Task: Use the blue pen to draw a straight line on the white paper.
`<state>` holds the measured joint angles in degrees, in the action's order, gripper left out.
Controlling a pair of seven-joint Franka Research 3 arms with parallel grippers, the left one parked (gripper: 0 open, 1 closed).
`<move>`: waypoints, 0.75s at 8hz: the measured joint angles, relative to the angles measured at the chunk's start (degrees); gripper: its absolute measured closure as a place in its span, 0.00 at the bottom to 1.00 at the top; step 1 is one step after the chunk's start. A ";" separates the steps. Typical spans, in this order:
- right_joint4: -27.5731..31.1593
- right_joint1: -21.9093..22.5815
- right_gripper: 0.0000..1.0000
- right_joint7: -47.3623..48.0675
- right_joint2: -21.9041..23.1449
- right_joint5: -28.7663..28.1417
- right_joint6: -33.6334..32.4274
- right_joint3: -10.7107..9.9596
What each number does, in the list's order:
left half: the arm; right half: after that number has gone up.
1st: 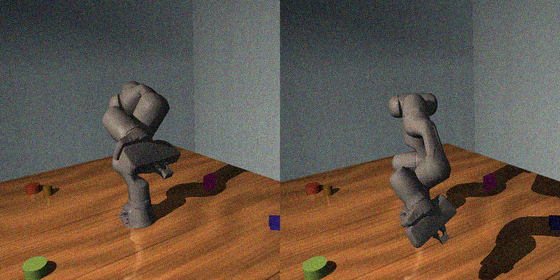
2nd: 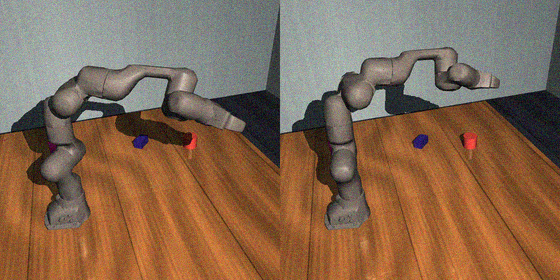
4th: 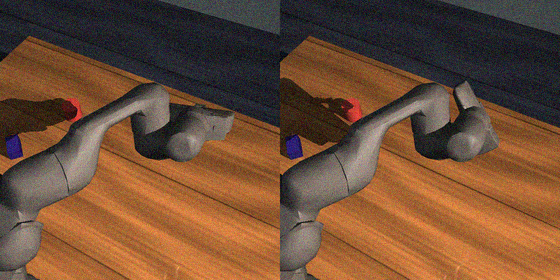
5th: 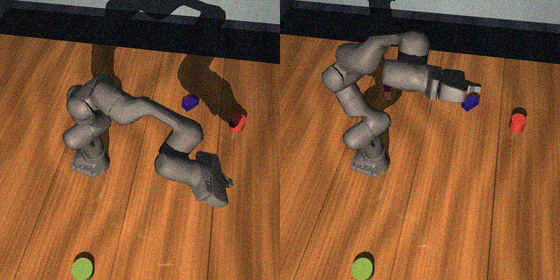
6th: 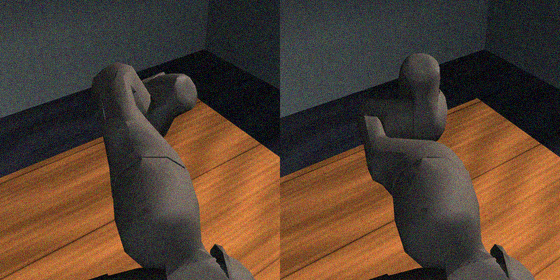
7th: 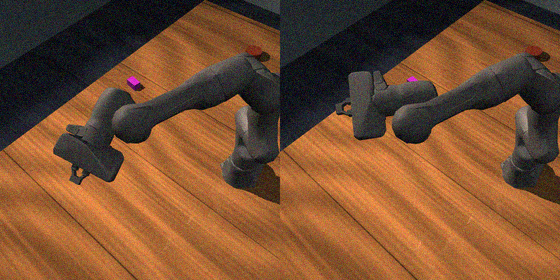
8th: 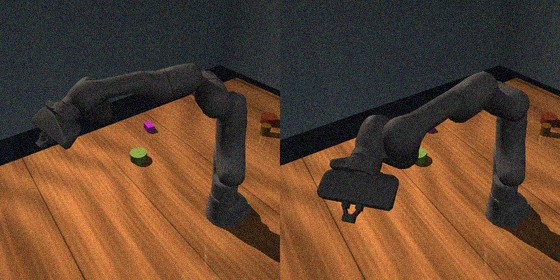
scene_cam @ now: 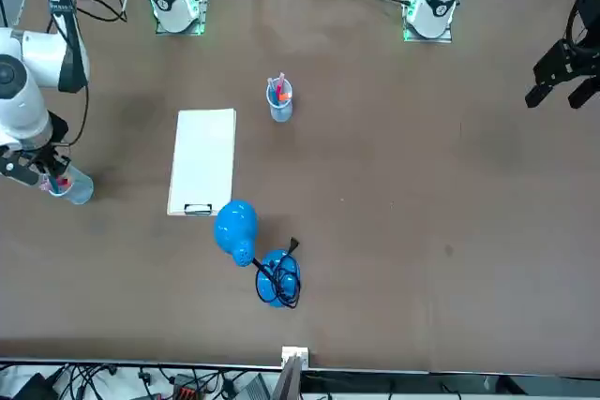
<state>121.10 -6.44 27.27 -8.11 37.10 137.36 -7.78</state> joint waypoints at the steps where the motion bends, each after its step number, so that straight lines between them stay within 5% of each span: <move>1: -0.94 0.55 0.84 -0.01 1.53 -0.08 -4.02 0.43; 6: -10.10 7.96 0.84 -5.43 7.40 -15.85 -27.19 1.80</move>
<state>111.00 1.52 21.84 -0.71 21.25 110.17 -5.97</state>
